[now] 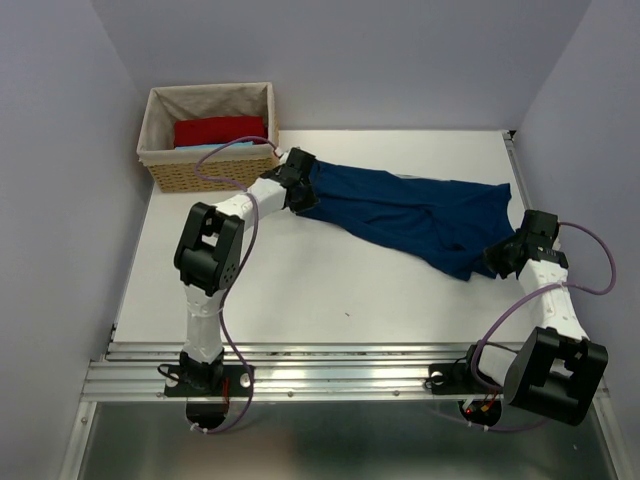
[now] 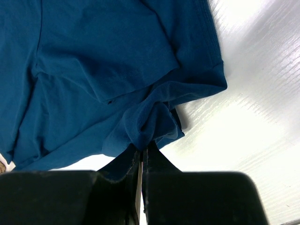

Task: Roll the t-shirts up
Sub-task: Fold the T-shirt at the center of the board.

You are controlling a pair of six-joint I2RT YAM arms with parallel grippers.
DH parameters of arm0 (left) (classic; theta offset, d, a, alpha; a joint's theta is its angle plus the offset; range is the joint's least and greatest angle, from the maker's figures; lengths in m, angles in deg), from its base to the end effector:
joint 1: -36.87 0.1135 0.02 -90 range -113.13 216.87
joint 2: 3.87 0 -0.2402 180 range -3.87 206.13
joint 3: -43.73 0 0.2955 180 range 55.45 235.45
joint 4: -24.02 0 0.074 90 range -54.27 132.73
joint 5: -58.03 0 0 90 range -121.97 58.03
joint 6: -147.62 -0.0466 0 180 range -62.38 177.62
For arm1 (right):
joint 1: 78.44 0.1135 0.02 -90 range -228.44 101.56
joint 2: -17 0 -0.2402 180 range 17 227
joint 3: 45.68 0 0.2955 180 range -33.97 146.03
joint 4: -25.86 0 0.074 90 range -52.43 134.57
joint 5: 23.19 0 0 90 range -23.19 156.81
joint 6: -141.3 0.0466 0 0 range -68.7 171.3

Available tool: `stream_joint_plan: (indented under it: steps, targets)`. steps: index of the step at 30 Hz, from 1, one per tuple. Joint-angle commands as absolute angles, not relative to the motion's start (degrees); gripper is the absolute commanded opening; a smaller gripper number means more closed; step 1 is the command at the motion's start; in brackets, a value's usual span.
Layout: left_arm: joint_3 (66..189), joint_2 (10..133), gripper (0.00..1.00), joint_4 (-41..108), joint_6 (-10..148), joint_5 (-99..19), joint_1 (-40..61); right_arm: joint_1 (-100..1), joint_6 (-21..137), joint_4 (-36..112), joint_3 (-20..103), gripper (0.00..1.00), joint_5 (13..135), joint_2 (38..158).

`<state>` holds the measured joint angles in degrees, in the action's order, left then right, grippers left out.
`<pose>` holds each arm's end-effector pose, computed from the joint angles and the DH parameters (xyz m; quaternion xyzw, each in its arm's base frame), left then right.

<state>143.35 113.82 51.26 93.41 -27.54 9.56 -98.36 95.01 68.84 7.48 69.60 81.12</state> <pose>0.4435 -0.2249 0.1489 -0.0830 0.9206 -0.1683 0.3424 0.2605 -0.0920 0.1760 0.4947 0.8118 0.0864 0.2980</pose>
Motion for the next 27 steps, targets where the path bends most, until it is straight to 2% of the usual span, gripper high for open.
stream_joint_plan:
  steps: [1,6,7,9,10,12,14,17,20,27]
  targets:
    - [144.6,108.0,0.0,52.3,92.4,-25.6,9.2,-98.8,94.2,67.5,7.8,0.01,69.6,80.0]
    - [143.0,107.6,0.0,51.7,92.0,-23.7,9.4,-98.8,94.0,67.5,7.5,0.01,69.6,80.0]
    - [142.6,107.5,0.14,52.0,91.8,-23.2,9.4,-98.8,94.0,67.5,7.5,0.01,69.6,80.0]
    - [142.0,107.5,0.22,52.2,91.7,-21.9,9.4,-98.8,94.0,67.5,7.4,0.01,69.6,80.0]
    - [141.6,107.4,0.31,52.1,91.5,-21.9,9.8,-98.8,93.8,67.5,7.4,0.01,69.6,79.9]
    - [140.6,107.1,0.35,51.7,91.5,-22.1,10.2,-98.8,93.9,67.5,7.5,0.01,69.7,79.9]
    - [139.7,106.9,0.45,51.2,91.3,-22.2,10.7,-98.8,93.9,67.5,7.5,0.01,69.7,80.0]
    - [139.0,106.8,0.46,50.9,91.2,-22.6,11.3,-98.8,93.8,67.5,7.6,0.01,69.7,80.0]
    - [138.6,106.9,0.54,49.9,91.3,-23.5,11.8,-98.8,93.9,67.5,7.5,0.01,69.8,80.0]
    - [139.2,109.2,0.53,47.7,90.9,-26.2,13.4,-98.8,93.9,67.5,7.4,0.01,69.9,79.9]
